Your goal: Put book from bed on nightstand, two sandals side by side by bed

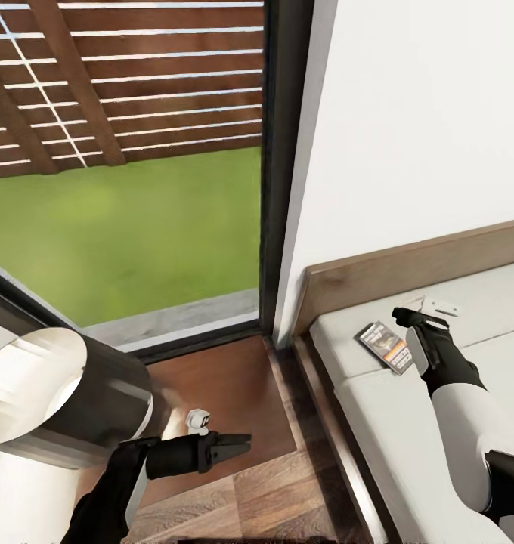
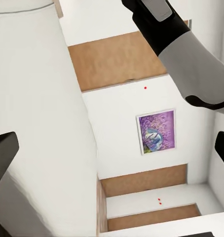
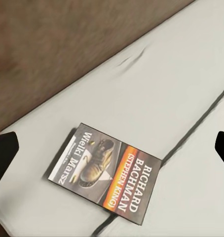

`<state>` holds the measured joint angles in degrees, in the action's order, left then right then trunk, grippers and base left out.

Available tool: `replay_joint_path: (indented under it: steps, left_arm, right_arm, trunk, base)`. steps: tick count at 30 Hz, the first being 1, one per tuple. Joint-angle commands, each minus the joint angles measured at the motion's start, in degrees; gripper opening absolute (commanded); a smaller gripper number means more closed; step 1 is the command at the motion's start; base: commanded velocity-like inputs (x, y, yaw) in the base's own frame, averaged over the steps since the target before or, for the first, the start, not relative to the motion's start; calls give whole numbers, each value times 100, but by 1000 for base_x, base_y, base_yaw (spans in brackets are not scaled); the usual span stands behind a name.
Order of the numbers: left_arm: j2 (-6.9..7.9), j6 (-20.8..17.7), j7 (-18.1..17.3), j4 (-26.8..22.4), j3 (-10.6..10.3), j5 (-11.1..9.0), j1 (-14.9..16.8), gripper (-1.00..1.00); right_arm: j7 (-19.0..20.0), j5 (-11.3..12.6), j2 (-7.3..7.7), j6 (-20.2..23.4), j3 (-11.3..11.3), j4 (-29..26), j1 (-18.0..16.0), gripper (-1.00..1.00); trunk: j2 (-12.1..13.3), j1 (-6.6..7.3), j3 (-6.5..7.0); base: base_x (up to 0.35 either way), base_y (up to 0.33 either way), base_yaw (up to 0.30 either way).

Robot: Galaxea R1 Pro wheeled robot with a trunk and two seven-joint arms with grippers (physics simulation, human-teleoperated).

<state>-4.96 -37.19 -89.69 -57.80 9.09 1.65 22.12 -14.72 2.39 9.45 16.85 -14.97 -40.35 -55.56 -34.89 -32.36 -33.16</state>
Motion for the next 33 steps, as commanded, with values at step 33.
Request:
replay_joint_path:
  steps: [33]
  left_arm:
    - [-5,-67,-31,-3,14,19,2,100]
  right_arm:
    - [-22,27,13,29,3,-8,-5,100]
  trunk:
    - [-6,-1,-308]
  base:
    - [71,2,0]
